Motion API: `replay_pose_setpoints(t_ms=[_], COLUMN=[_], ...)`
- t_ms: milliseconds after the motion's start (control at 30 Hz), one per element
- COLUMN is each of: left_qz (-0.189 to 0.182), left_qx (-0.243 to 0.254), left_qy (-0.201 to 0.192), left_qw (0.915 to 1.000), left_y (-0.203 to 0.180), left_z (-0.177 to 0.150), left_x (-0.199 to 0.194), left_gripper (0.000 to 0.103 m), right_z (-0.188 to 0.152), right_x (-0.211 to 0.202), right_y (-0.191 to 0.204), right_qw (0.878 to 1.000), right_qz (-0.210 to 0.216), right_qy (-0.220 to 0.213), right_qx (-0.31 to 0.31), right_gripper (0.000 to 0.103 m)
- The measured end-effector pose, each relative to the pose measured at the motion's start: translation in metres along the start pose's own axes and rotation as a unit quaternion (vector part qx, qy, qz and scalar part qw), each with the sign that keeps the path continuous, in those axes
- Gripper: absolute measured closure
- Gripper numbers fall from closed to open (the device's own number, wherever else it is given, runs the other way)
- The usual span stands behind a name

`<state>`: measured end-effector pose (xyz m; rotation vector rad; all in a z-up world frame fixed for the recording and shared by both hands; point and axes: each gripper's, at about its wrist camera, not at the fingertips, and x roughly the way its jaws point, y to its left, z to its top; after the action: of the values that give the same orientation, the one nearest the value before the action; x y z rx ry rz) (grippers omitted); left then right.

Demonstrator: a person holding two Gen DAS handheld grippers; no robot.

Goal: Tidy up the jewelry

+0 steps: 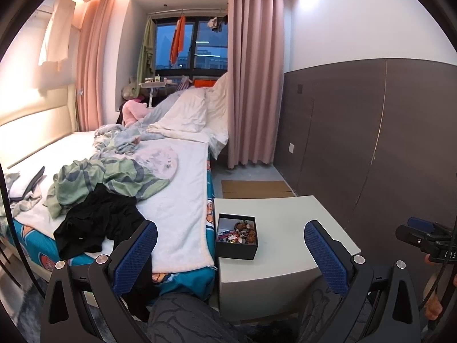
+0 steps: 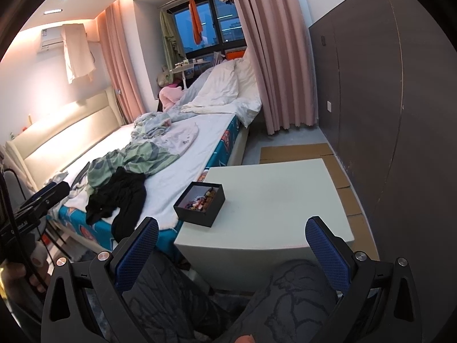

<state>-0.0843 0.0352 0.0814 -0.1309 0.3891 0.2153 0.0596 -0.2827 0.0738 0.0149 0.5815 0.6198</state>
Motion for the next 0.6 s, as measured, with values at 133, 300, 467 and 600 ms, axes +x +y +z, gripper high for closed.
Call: replay_pose_setpoints(t_ms=[133, 300, 467, 600], left_qz=[-0.001, -0.002, 0.003, 0.003], left_qx=[-0.002, -0.01, -0.012, -0.005], left_qy=[0.003, 0.006, 0.015, 0.007], left_qw=[1.0, 0.9999, 0.9998, 1.0], left_y=[0.0, 0.003, 0.007, 0.005], left_z=[-0.001, -0.006, -0.01, -0.009], left_x=[0.005, 0.007, 0.01, 0.003], left_gripper=[0.001, 0.001, 0.001, 0.001], right_z=[-0.001, -0.002, -0.007, -0.008], right_x=[0.001, 0.005, 0.005, 0.003], right_y=[-0.002, -0.009, -0.01, -0.011], right_qw=[1.0, 1.0, 1.0, 1.0], right_qz=[-0.001, 0.008, 0.003, 0.005], right_qy=[0.002, 0.009, 0.012, 0.009], right_qx=[0.002, 0.017, 0.017, 0.019], right_gripper=[0.0, 0.0, 0.0, 0.0])
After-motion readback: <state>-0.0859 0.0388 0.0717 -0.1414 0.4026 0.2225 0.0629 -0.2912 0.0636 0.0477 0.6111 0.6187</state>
